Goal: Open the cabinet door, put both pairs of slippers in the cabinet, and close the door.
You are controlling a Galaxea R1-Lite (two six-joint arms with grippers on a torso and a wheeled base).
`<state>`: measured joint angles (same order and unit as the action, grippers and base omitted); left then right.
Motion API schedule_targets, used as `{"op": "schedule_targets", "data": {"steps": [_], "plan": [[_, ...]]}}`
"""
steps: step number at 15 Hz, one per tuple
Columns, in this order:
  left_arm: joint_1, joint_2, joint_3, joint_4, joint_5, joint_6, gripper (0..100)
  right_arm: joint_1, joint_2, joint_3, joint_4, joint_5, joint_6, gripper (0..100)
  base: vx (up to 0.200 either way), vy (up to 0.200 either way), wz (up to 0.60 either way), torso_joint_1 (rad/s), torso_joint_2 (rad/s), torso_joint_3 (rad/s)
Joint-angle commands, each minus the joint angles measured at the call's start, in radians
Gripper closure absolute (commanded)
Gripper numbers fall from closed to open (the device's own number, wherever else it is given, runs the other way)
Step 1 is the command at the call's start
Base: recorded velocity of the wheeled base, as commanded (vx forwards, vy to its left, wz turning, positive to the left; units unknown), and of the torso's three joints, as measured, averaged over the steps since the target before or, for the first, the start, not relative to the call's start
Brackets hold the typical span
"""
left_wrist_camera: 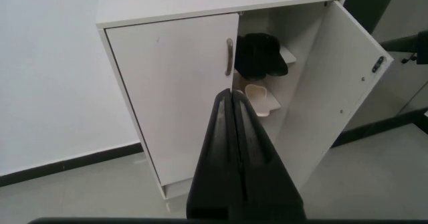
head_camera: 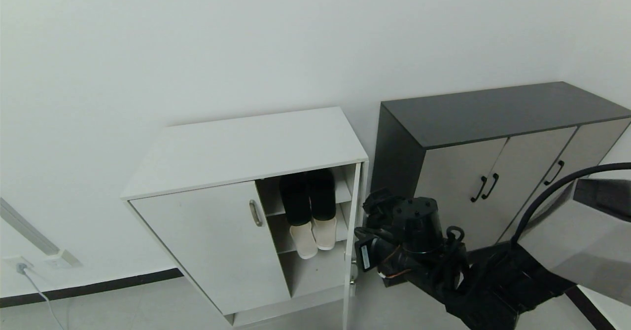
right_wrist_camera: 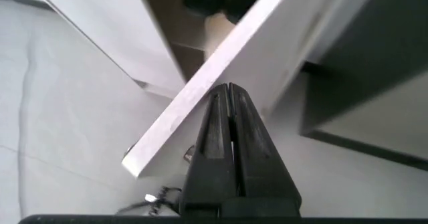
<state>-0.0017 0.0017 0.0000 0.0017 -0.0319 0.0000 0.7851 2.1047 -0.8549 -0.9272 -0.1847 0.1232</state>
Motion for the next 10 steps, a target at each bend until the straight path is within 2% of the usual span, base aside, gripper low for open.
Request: {"op": "schedule_targets", "data": {"steps": [1, 6, 10], "plan": [[0.0, 0.0, 0.0, 0.0, 0.0, 0.0, 100, 0.017, 0.006, -0.004, -0.025, 0.019, 0.015, 100, 0.0, 0.0, 0.0, 0.0, 0.0, 0.0], [0.0, 0.0, 0.0, 0.0, 0.0, 0.0, 100, 0.011, -0.04, 0.022, -0.055, 0.034, 0.009, 100, 0.0, 0.0, 0.0, 0.0, 0.0, 0.0], [0.0, 0.0, 0.0, 0.0, 0.0, 0.0, 100, -0.027, -0.011, 0.142, -0.298, 0.146, -0.089, 100, 0.0, 0.0, 0.0, 0.0, 0.0, 0.0]]}}
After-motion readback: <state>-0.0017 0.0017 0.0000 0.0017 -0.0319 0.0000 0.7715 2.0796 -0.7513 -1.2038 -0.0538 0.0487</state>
